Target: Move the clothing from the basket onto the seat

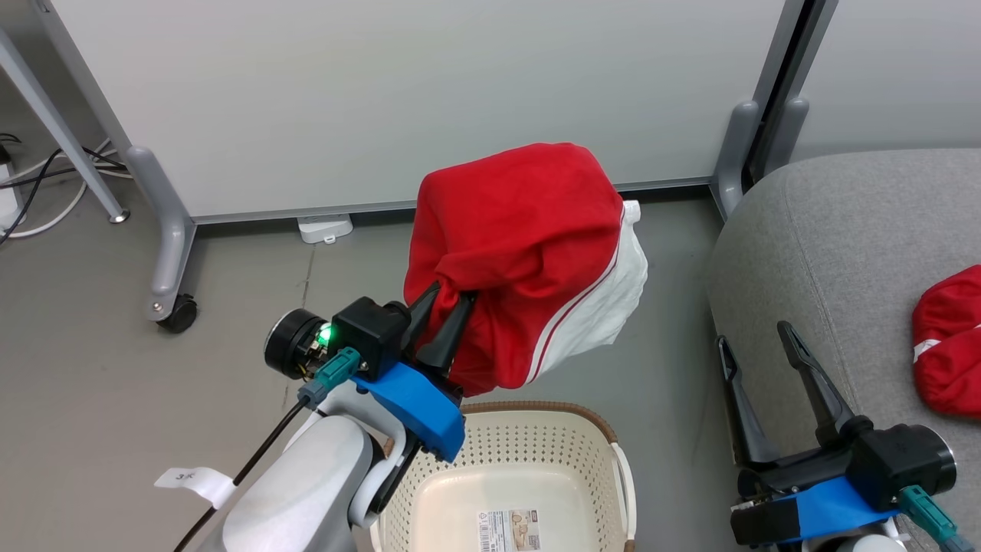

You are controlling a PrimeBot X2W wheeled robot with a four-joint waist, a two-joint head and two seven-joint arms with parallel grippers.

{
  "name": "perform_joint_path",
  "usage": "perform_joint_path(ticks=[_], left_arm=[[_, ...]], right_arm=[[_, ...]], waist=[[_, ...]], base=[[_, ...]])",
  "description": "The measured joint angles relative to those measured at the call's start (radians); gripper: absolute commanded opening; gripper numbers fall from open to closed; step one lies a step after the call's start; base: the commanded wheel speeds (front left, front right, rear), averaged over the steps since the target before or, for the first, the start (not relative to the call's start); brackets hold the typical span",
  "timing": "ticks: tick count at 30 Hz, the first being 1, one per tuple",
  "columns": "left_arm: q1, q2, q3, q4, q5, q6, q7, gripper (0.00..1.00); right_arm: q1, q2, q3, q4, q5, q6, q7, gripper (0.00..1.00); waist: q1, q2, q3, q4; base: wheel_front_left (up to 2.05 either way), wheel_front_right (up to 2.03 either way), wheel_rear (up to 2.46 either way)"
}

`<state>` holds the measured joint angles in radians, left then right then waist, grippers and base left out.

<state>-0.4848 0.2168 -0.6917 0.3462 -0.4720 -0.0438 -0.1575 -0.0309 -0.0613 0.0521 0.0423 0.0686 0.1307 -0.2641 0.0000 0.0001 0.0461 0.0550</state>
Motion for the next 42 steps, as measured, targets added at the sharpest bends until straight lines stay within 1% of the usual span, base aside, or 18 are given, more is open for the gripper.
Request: perform_joint_path(ticks=[5, 11, 16, 21, 28, 30, 35, 42], left_arm=[[-0.008, 0.004, -0.006, -0.016, 0.004, 0.003, 0.011, 0.00], [-0.018, -0.001, -0.018, -0.019, 0.006, 0.003, 0.015, 0.00], [-0.035, -0.009, -0.028, -0.019, 0.007, 0.003, 0.015, 0.00], [-0.056, -0.021, -0.036, -0.018, 0.014, 0.002, 0.015, 0.00], [-0.080, -0.043, -0.053, -0.010, 0.015, -0.002, 0.010, 0.00], [-0.088, -0.052, -0.060, -0.006, 0.016, -0.003, 0.009, 0.00], [-0.108, -0.078, -0.076, 0.006, 0.016, -0.011, 0.001, 0.00], [-0.124, -0.110, -0.101, 0.026, 0.014, -0.020, -0.011, 0.00]], right_arm=[[-0.001, 0.002, 0.008, 0.001, 0.003, 0.000, 0.000, 1.00], [-0.006, 0.005, 0.055, 0.002, 0.007, 0.000, 0.000, 1.00], [-0.037, 0.007, 0.149, 0.018, 0.011, 0.000, 0.000, 1.00], [-0.100, 0.009, 0.239, 0.048, 0.013, 0.000, 0.000, 1.00], [-0.198, 0.010, 0.318, 0.149, 0.013, 0.000, 0.000, 1.00], [-0.228, 0.010, 0.337, 0.179, 0.027, 0.000, 0.000, 1.00], [-0.297, 0.011, 0.344, 0.267, 0.035, 0.000, 0.000, 1.00], [-0.361, 0.011, 0.343, 0.341, 0.076, 0.000, 0.000, 1.00]], waist=[[0.0000, 0.0000, 0.011, -0.002], [0.0000, 0.0000, 0.023, -0.004], [0.0000, 0.0000, 0.036, -0.005], [0.0001, 0.0000, 0.054, 0.000], [0.0000, 0.0000, 0.076, 0.013], [0.0001, 0.0000, 0.083, 0.019], [0.0001, 0.0000, 0.101, 0.036], [0.0001, 0.0000, 0.122, 0.054]], base=[[0.00, 0.00, 0.00], [0.00, 0.00, 0.00], [0.00, 0.00, 0.00], [0.00, 0.00, 0.00], [0.00, 0.00, 0.00], [0.00, 0.00, 0.00], [0.00, 0.00, 0.00], [0.00, 0.00, 0.00]])
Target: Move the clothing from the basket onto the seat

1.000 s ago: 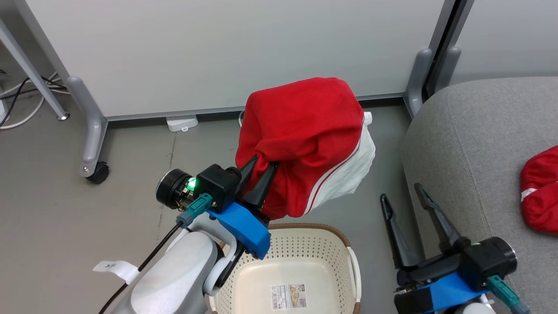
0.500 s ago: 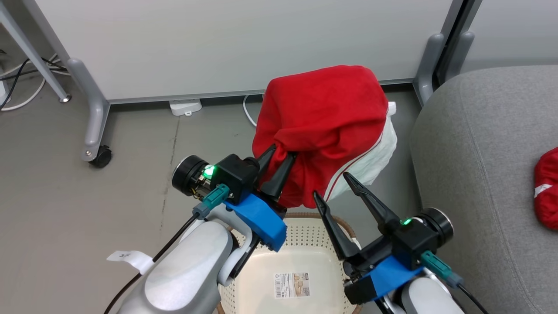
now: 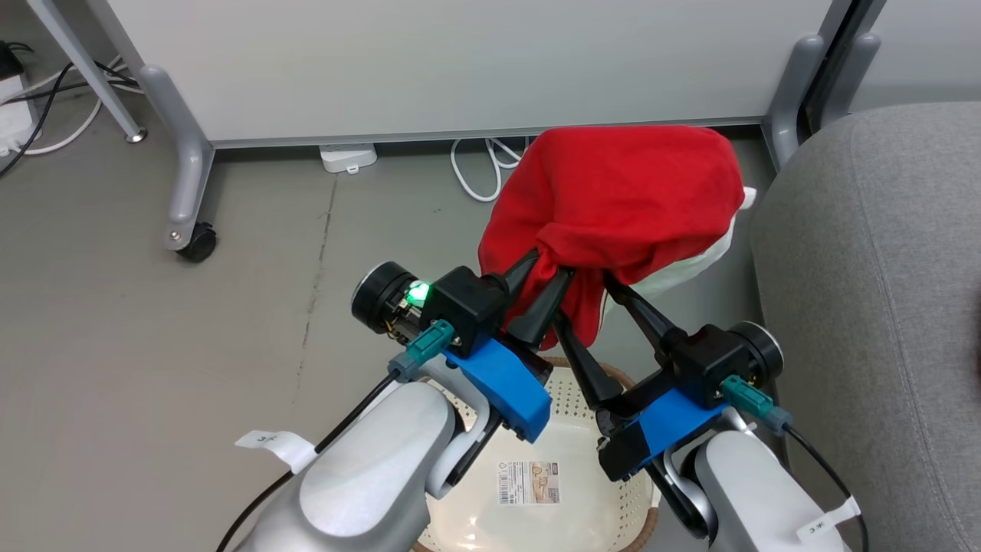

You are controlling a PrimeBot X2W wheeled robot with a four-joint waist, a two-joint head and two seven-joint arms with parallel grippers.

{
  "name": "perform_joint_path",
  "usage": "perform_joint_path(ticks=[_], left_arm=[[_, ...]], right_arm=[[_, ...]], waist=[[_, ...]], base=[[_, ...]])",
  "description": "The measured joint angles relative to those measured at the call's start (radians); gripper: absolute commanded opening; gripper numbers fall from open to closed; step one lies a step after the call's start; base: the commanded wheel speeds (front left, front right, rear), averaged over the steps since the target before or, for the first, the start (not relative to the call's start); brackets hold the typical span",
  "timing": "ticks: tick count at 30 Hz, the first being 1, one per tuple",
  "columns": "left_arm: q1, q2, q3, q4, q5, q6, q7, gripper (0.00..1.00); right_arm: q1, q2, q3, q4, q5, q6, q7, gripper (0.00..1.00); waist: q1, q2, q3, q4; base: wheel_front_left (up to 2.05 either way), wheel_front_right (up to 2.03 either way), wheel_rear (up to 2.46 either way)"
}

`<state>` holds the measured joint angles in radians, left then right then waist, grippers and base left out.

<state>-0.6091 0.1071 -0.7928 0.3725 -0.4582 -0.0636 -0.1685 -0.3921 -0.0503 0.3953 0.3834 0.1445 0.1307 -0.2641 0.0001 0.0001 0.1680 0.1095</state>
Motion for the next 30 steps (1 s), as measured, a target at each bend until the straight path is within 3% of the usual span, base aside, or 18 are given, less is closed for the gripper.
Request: perform_joint_path(ticks=[11, 12, 13, 14, 15, 16, 30], left_arm=[[-0.024, -0.036, -0.037, 0.035, -0.022, -0.013, -0.019, 0.00], [-0.025, -0.037, -0.040, 0.039, -0.025, -0.014, -0.020, 0.00], [-0.025, -0.039, -0.044, 0.043, -0.026, -0.014, -0.020, 0.00], [-0.025, -0.040, -0.047, 0.047, -0.027, -0.014, -0.021, 0.00], [-0.025, -0.041, -0.049, 0.050, -0.030, -0.015, -0.023, 0.00], [-0.026, -0.042, -0.051, 0.053, -0.033, -0.015, -0.024, 0.00], [-0.033, -0.045, -0.061, 0.081, -0.039, -0.012, -0.044, 0.00]], right_arm=[[-0.060, 0.000, -0.010, 0.080, 0.062, 0.000, 0.000, 1.00], [-0.063, 0.000, -0.008, 0.086, 0.064, 0.000, 0.000, 0.82], [-0.066, 0.000, -0.006, 0.092, 0.069, 0.000, 0.000, 0.82], [-0.067, 0.000, -0.005, 0.096, 0.071, 0.000, 0.000, 0.33], [-0.067, 0.000, -0.002, 0.101, 0.074, 0.000, 0.000, 0.28], [-0.067, 0.000, 0.002, 0.106, 0.082, 0.000, 0.000, 0.00], [-0.067, 0.000, 0.028, 0.114, 0.097, 0.000, 0.000, 0.00]], waist=[[0.0000, 0.0000, 0.009, 0.023], [0.0000, 0.0000, 0.008, 0.025], [0.0000, 0.0000, 0.007, 0.027], [0.0000, 0.0000, 0.006, 0.028], [0.0000, 0.0000, 0.004, 0.029], [0.0000, 0.0000, 0.002, 0.030], [0.0000, 0.0000, -0.013, 0.022]], base=[[0.00, 0.00, 0.00], [0.00, 0.00, 0.00], [0.00, 0.00, 0.00], [0.00, 0.00, 0.00], [0.00, 0.00, 0.00], [0.00, 0.00, 0.00], [0.00, 0.00, 0.00]])
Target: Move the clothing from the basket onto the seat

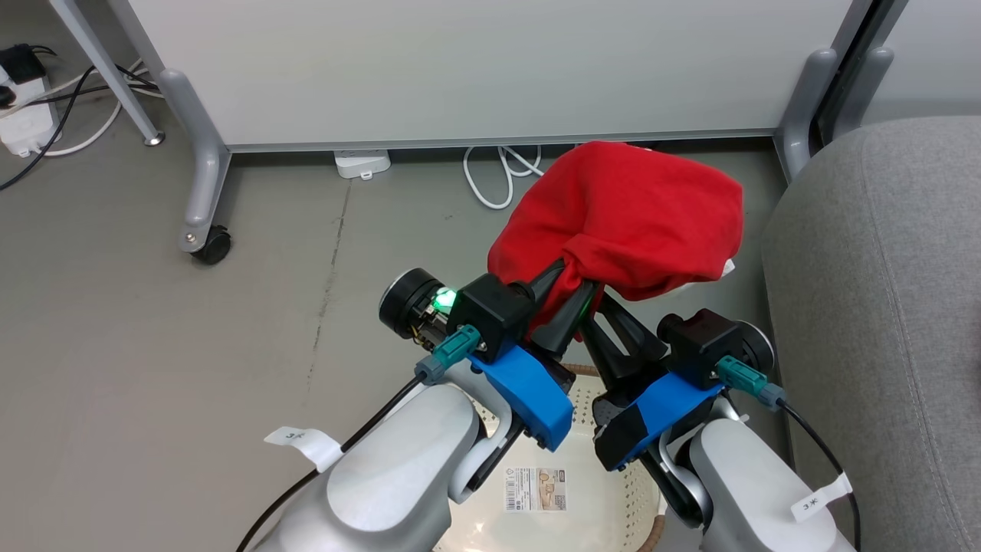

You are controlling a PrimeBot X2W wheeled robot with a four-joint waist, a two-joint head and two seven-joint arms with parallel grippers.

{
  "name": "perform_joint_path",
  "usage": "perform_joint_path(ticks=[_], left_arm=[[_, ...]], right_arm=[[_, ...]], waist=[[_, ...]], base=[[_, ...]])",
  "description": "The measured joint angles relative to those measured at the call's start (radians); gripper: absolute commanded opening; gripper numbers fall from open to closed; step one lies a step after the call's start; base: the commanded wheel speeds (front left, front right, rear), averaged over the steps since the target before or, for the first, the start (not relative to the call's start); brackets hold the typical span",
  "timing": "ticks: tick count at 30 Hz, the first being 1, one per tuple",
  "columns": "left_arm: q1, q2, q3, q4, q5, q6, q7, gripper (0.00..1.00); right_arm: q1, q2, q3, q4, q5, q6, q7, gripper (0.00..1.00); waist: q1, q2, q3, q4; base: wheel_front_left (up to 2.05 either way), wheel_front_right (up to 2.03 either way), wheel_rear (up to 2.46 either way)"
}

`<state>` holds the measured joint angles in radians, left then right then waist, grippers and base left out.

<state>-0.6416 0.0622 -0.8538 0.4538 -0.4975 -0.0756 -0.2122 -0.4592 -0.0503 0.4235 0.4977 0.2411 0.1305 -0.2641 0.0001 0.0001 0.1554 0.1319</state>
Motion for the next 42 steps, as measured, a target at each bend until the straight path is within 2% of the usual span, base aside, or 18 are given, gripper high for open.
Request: perform_joint_path(ticks=[7, 8, 9, 27, 42], left_arm=[[-0.003, 0.000, -0.005, 0.007, 0.000, 0.014, -0.004, 0.00], [-0.004, 0.000, -0.004, 0.007, 0.003, 0.018, -0.007, 0.31], [-0.006, 0.000, -0.005, 0.008, 0.007, 0.020, -0.007, 1.00], [-0.022, 0.021, 0.000, -0.008, 0.015, 0.042, -0.028, 1.00], [-0.021, 0.059, -0.010, -0.025, 0.018, 0.055, -0.027, 1.00]], right_arm=[[0.000, 0.000, 0.008, 0.003, 0.008, 0.000, 0.000, 0.00], [0.000, 0.000, 0.009, 0.002, 0.008, 0.000, 0.000, 0.00], [0.000, 0.000, 0.009, 0.002, 0.008, 0.000, 0.000, 0.00], [0.002, 0.000, -0.019, 0.011, 0.001, 0.000, 0.000, 0.00], [0.023, 0.000, -0.113, -0.013, -0.031, 0.000, 0.000, 0.00]], waist=[[0.0000, 0.0000, -0.001, -0.001], [0.0000, 0.0000, 0.000, -0.001], [0.0000, 0.0000, 0.000, -0.001], [0.0000, 0.0000, 0.015, -0.024], [0.0000, 0.0000, 0.044, -0.135]], base=[[0.00, 0.00, 0.00], [0.00, 0.00, 0.00], [0.00, 0.00, 0.00], [0.00, 0.00, 0.00], [0.00, 0.00, 0.00]])
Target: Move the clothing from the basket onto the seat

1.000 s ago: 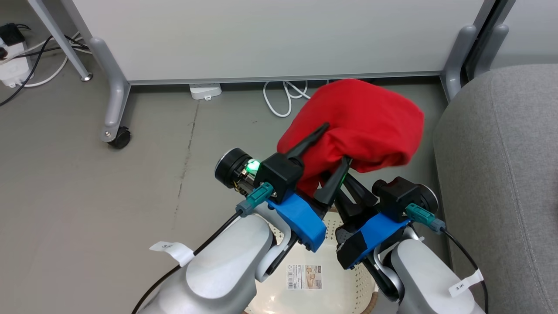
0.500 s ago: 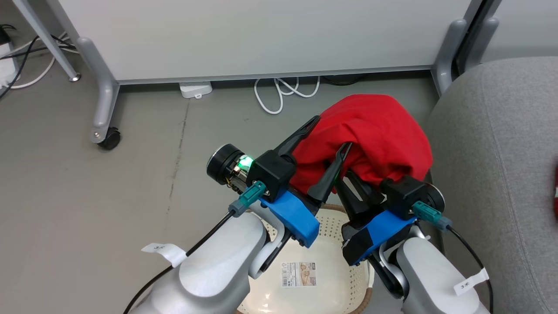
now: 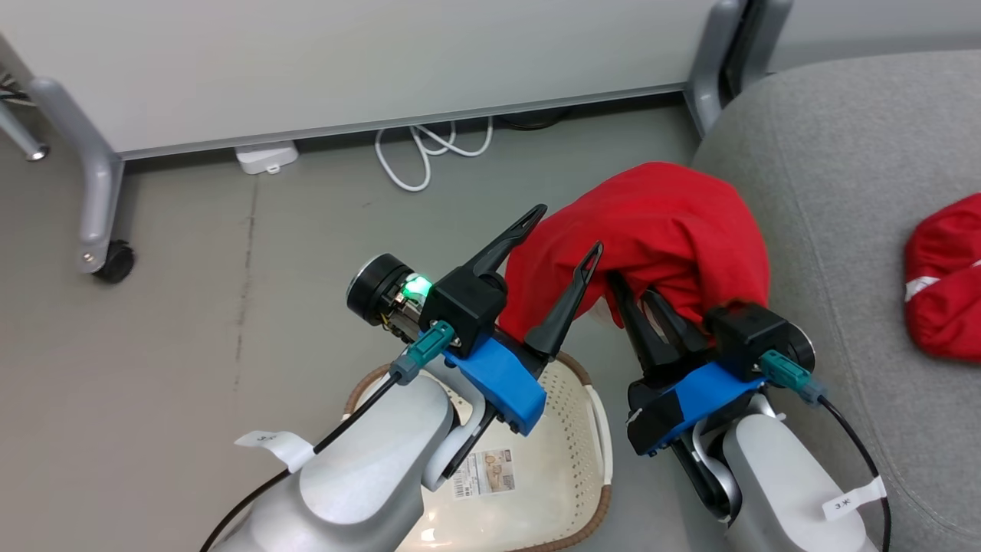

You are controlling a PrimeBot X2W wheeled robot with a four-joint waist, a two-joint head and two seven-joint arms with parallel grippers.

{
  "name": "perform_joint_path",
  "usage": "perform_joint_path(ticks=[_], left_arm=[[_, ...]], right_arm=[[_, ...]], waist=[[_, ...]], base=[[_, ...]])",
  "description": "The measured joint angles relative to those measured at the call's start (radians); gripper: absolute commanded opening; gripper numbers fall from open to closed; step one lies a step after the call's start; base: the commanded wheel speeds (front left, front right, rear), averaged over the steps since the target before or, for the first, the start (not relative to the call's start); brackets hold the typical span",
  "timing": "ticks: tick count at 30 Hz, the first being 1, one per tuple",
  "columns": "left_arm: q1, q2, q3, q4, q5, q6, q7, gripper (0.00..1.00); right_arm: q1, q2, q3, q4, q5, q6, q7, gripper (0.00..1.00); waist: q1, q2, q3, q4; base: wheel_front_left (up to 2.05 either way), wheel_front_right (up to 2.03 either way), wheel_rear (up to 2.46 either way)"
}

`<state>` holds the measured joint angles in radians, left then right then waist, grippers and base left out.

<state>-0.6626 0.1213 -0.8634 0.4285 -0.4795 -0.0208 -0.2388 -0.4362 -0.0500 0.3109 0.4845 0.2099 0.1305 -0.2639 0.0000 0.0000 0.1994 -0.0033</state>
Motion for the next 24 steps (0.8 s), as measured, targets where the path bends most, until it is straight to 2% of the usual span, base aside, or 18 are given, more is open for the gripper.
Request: perform_joint_path(ticks=[24], left_arm=[[0.010, 0.057, -0.049, -0.025, 0.021, 0.002, 0.012, 1.00]], right_arm=[[0.108, 0.000, -0.189, -0.125, -0.089, 0.000, 0.000, 0.00]], waist=[[0.0000, 0.0000, 0.045, -0.248]], base=[[0.00, 0.00, 0.00]])
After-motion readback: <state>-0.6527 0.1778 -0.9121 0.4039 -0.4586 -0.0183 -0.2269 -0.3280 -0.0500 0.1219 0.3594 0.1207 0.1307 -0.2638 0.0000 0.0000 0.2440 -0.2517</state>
